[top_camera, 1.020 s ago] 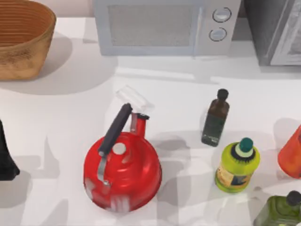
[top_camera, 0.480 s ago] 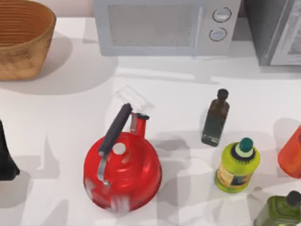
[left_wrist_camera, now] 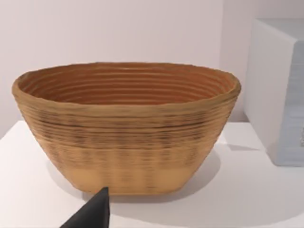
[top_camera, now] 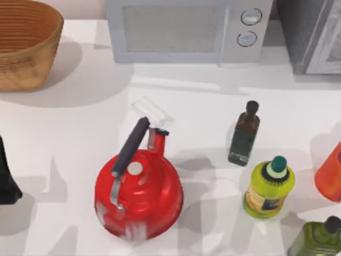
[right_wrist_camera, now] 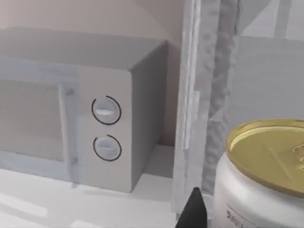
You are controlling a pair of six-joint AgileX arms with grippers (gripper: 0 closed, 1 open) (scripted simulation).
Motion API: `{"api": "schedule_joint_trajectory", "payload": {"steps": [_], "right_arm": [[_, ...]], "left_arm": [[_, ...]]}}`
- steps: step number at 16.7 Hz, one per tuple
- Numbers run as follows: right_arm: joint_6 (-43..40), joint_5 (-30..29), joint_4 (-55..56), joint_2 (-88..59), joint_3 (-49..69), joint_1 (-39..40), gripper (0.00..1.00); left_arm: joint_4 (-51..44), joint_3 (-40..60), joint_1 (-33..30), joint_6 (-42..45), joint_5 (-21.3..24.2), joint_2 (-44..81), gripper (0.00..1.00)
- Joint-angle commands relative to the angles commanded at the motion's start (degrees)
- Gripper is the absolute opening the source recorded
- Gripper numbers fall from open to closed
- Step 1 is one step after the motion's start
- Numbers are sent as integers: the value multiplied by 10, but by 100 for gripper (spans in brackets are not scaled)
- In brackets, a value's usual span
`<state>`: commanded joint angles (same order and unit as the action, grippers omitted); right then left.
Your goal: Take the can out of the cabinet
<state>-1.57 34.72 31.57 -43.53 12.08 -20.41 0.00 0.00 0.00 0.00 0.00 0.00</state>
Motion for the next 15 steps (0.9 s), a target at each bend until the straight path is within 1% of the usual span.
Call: {"api": "schedule_joint_trajectory", "payload": {"steps": [6, 9, 12, 15], "right_arm": [[-14, 283, 261, -380, 104, -157, 0], [-21, 412, 379, -557, 150, -228, 0], [-27, 518, 476, -704, 186, -287, 0], [-32, 593, 544, -804, 211, -328, 0]], "left_arm": [[0, 0, 0, 0, 0, 0, 100], [0, 0, 0, 0, 0, 0, 100], [0, 0, 0, 0, 0, 0, 100], [0, 0, 0, 0, 0, 0, 100]]}}
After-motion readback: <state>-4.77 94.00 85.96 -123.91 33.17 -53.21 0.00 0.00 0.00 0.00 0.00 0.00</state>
